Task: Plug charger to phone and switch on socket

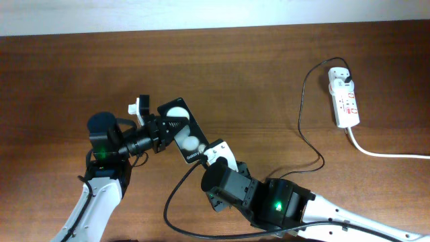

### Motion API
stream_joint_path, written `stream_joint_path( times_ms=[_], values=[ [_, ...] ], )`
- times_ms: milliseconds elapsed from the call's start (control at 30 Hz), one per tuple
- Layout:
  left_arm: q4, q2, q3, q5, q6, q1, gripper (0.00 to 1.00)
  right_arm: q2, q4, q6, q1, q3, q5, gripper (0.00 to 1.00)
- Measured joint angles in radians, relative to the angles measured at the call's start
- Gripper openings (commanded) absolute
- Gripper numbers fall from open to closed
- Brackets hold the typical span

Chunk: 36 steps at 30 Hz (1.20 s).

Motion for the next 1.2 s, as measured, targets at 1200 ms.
stream_joint_path(
  times_ms=[1200],
  values=[
    [0.007, 0.000, 0.000, 0.006, 0.051, 0.014, 0.00, 0.000, 0.054, 0.011, 0.000, 0.000, -0.009, 0.04]
  ],
)
